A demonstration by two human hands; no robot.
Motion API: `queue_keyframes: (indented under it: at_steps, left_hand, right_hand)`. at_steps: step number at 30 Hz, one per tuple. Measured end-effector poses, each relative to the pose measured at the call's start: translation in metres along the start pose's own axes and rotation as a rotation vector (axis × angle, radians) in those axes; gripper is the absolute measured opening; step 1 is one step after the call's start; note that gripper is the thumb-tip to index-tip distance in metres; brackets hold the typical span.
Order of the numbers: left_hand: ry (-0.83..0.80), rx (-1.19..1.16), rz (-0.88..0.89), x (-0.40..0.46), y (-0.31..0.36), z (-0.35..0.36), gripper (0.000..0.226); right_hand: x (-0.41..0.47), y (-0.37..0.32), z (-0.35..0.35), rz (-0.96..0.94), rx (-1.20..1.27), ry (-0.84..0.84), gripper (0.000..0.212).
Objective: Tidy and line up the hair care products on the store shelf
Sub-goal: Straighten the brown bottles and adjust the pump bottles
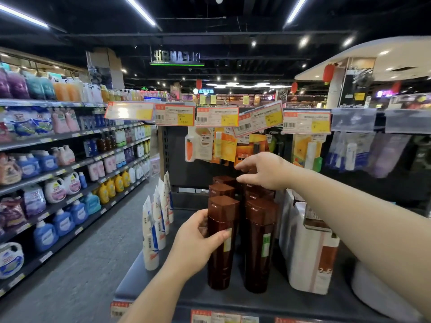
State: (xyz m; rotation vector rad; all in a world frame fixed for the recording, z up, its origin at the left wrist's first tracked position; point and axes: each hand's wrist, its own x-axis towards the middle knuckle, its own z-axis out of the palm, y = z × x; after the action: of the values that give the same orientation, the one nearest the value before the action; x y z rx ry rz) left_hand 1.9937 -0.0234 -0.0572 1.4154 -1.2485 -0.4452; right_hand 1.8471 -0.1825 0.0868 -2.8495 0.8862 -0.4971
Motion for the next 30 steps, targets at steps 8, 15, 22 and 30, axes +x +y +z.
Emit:
queue_keyframes:
  at_steps: [8, 15, 22, 30]
  left_hand:
    - [0.051, -0.02, -0.043, -0.006, -0.003, 0.004, 0.044]
    - [0.328, -0.012, 0.041, -0.01, 0.017, 0.015, 0.074]
    - [0.531, 0.196, 0.265, -0.031, 0.067, 0.065, 0.063]
    - [0.236, 0.146, 0.034, -0.054, 0.063, 0.178, 0.074]
  right_hand:
    - [-0.083, 0.035, -0.04, 0.093, 0.106, 0.127, 0.027]
    - [-0.141, 0.079, -0.05, 0.232, 0.062, 0.052, 0.045]
    - [-0.161, 0.097, -0.029, 0.198, 0.145, -0.08, 0.095]
    - [-0.158, 0.123, -0.023, 0.095, 0.2, -0.117, 0.096]
